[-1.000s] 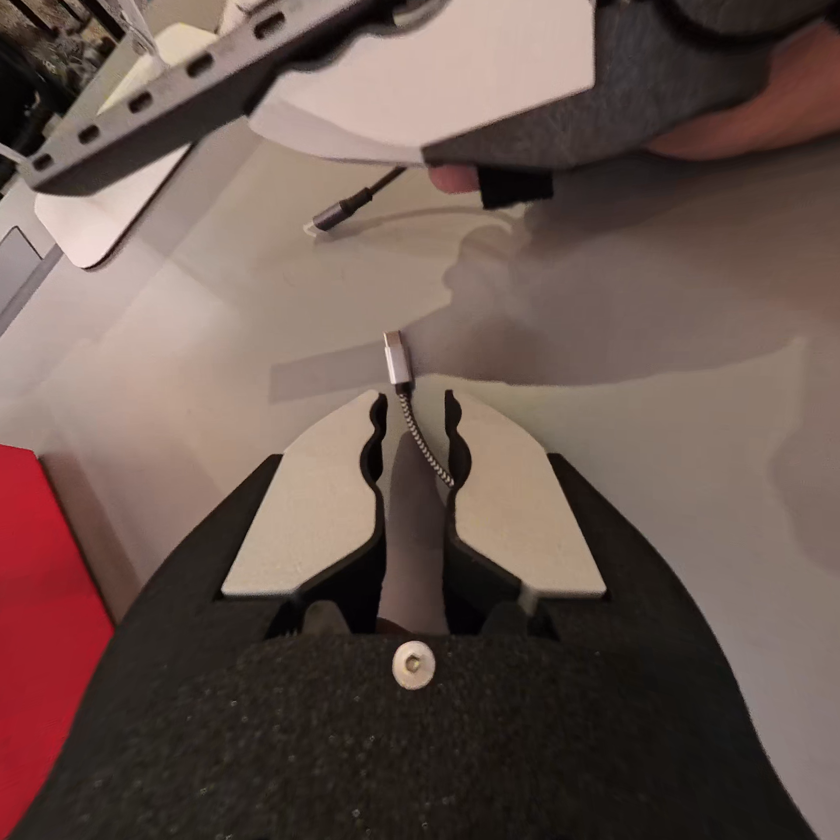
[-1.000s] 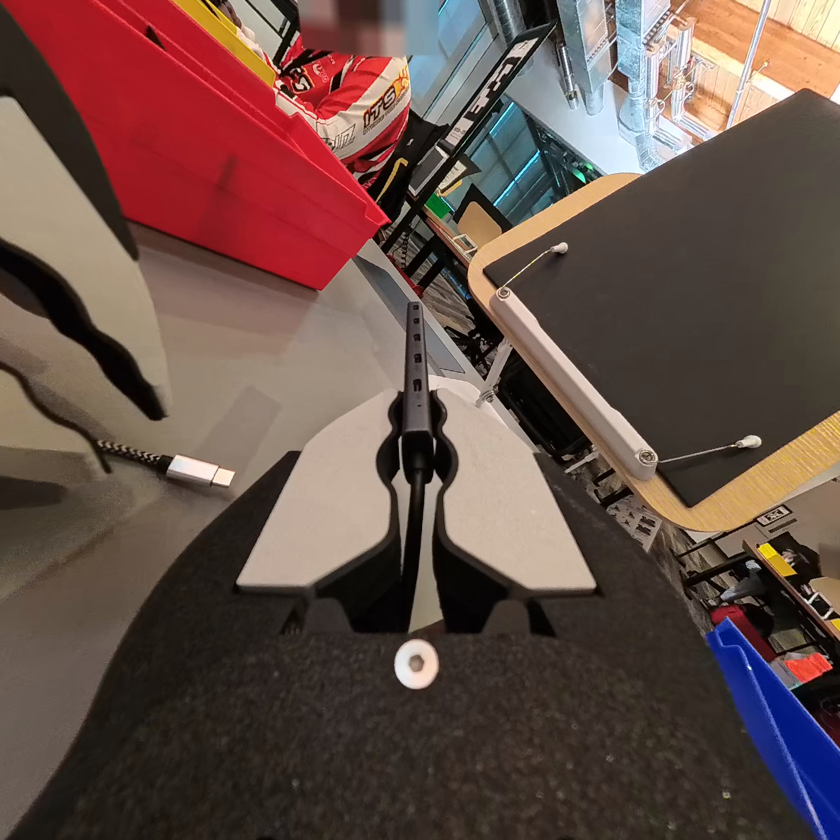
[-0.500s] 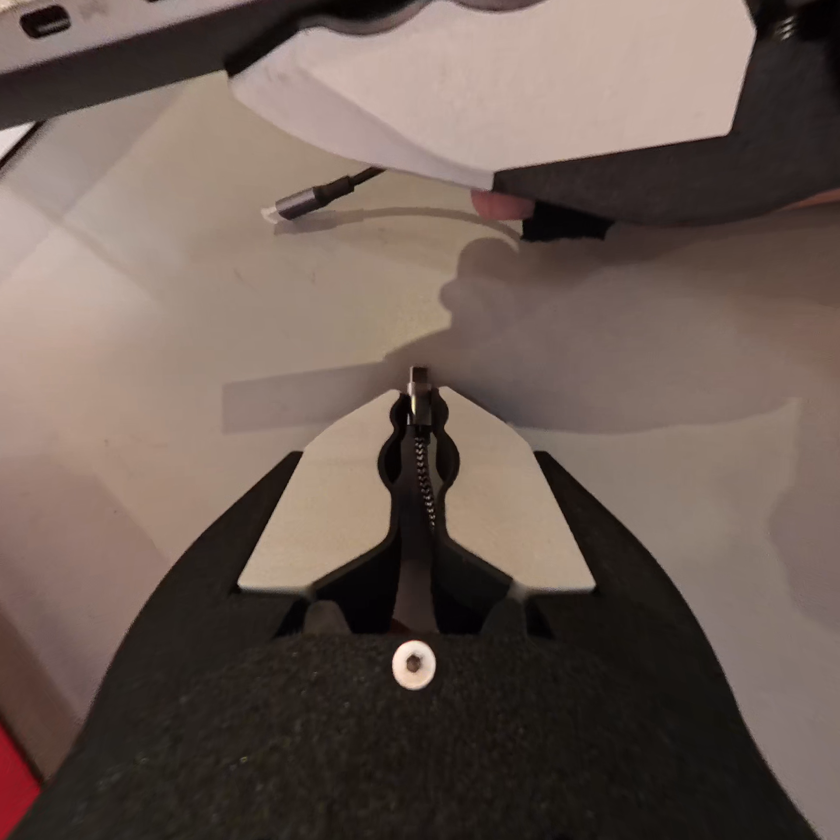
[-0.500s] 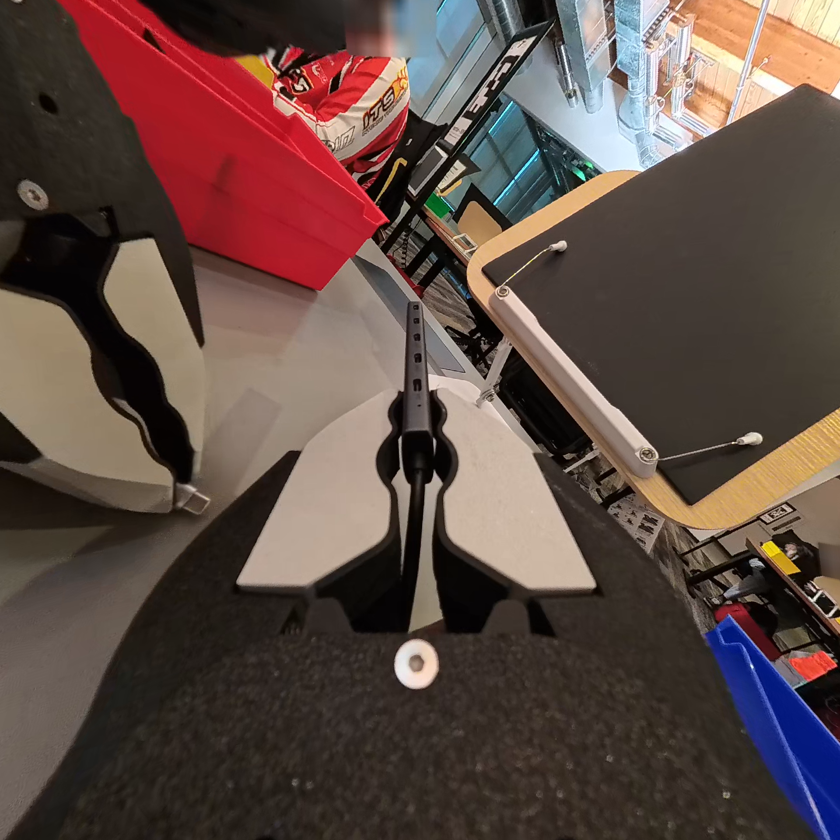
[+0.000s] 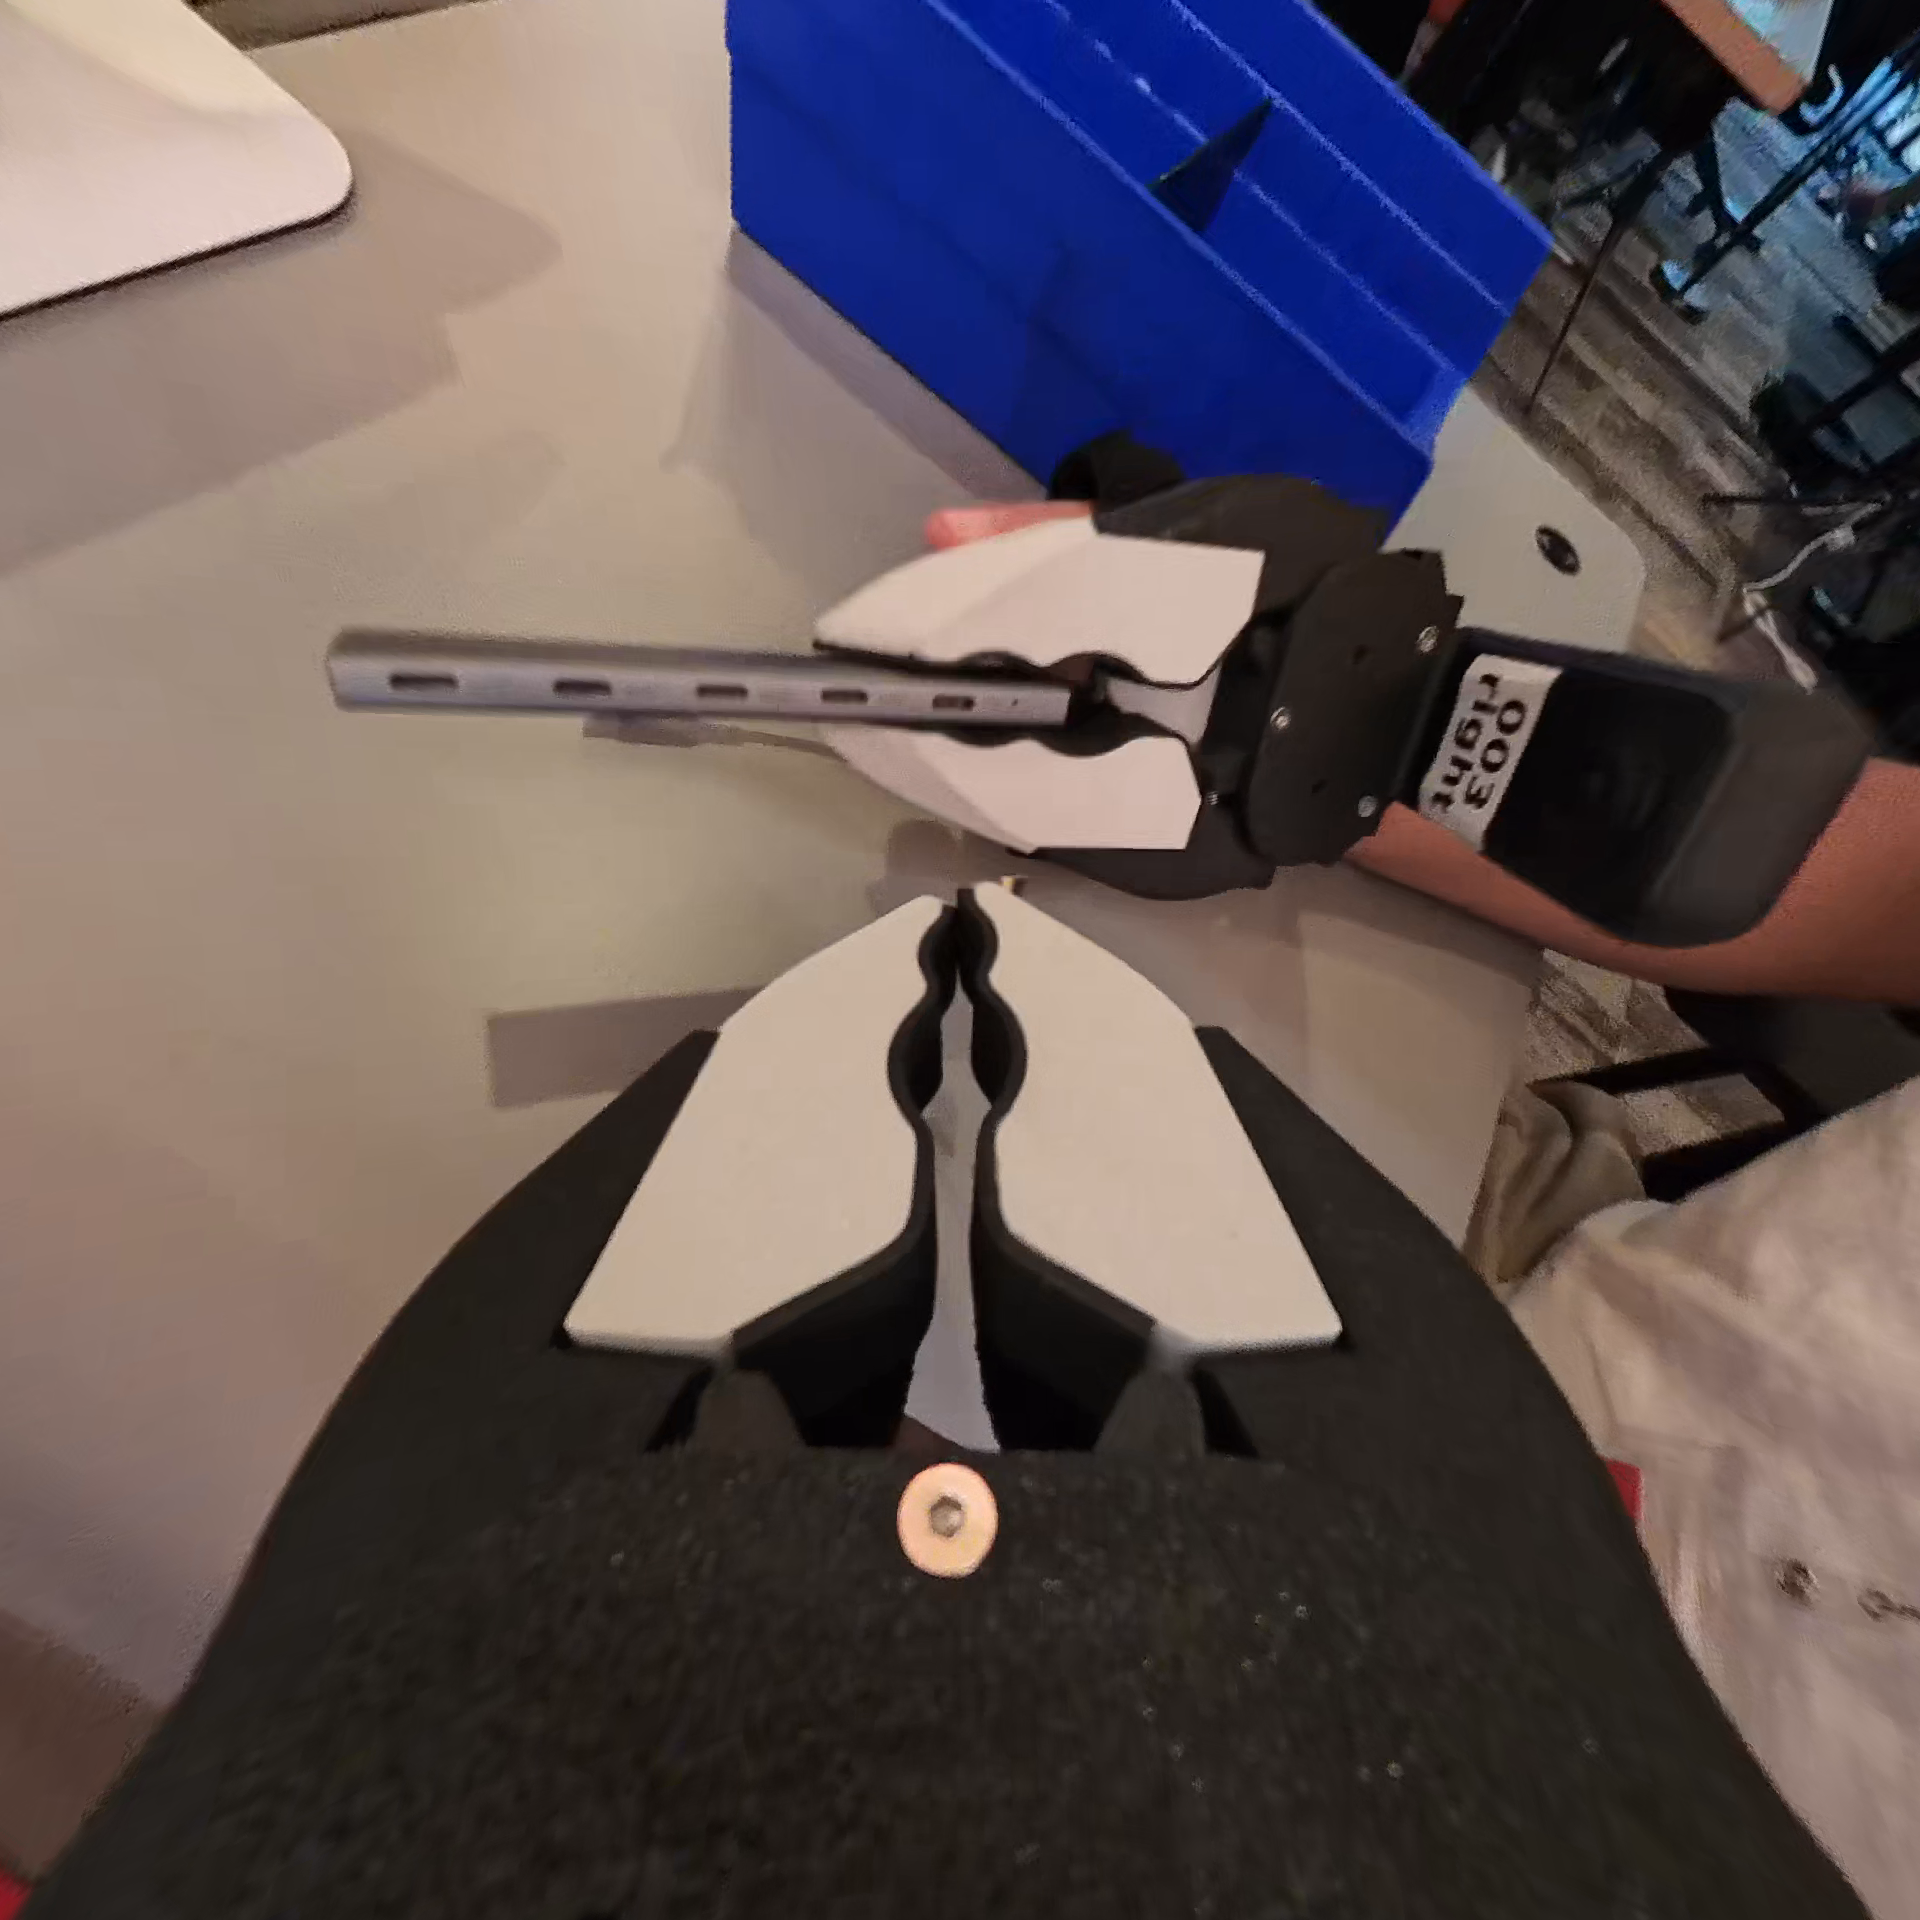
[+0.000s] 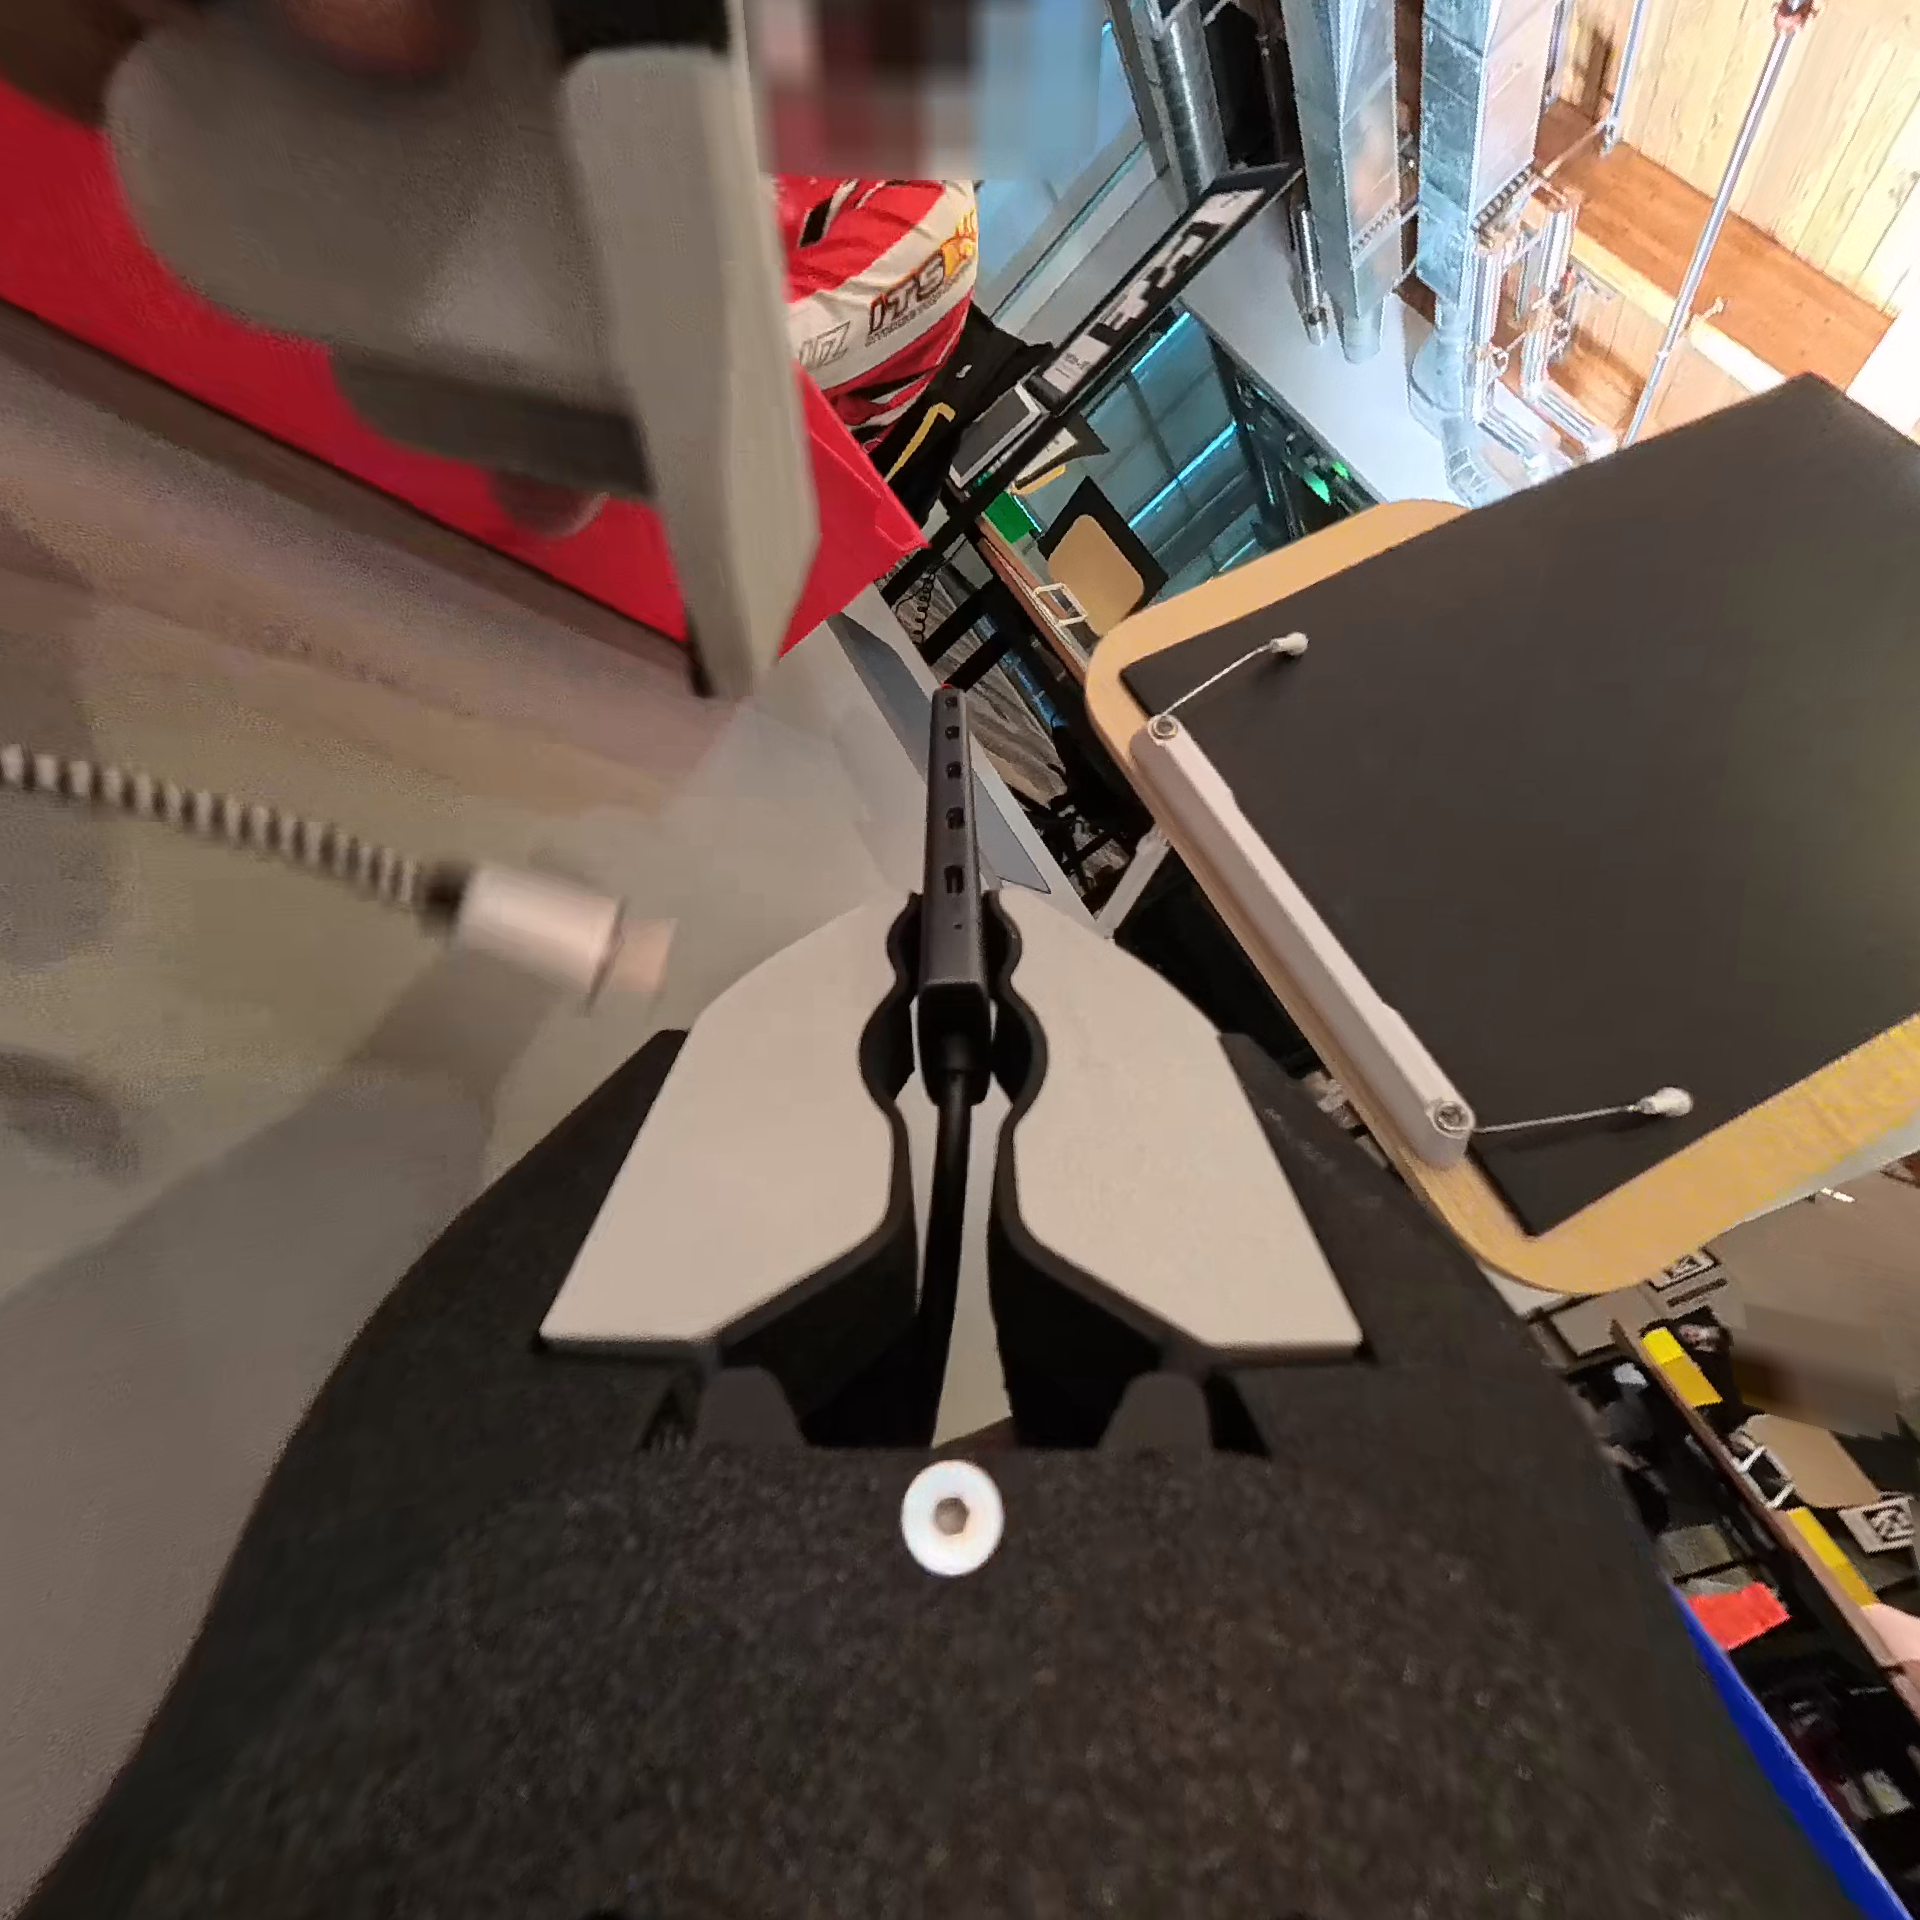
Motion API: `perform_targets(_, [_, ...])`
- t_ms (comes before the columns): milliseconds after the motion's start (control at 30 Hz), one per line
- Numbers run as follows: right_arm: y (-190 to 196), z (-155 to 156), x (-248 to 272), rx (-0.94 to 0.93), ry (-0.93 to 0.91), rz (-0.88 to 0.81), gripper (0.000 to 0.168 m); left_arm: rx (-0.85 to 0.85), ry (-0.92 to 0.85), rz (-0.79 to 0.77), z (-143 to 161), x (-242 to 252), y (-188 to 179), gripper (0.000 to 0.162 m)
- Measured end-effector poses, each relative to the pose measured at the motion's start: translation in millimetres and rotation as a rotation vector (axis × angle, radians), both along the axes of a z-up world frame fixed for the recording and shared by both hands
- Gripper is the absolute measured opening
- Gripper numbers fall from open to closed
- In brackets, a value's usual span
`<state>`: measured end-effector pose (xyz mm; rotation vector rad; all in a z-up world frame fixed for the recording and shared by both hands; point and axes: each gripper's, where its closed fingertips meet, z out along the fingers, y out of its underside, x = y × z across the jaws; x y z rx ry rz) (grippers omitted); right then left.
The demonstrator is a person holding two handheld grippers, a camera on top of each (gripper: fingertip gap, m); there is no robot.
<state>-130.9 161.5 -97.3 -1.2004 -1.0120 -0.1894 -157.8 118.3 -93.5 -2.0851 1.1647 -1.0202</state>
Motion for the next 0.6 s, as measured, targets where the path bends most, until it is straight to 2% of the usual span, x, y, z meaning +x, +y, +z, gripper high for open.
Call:
perform_targets(67, [-1,-1,-2,0.011,-0.021,0.005,0.009,-0.059,-0.013,-0.037,7,1,-3,0.0])
perform_targets(167, [-3,-1,-3,0.02,-0.025,0.008,0.009,-0.086,0.009,-0.032,2,-5,0,0.0])
perform_targets(333, [0,3,2,0.007,0.017,-0.006,0.01,0.017,0.172,-0.014,-46,-11,-15,0.0])
perform_targets(433, [3,6,7,-0.008,0.056,-0.017,0.01,-0.038,0.193,0.031,-75,0,-30,0.023])
perform_targets(500, [4,7,9,-0.016,0.075,-0.023,0.009,-0.056,0.19,0.07,-86,6,-35,0.028])
perform_targets(600, [5,7,11,-0.02,0.086,-0.027,0.009,0.046,0.276,0.139,-94,0,-35,0.032])
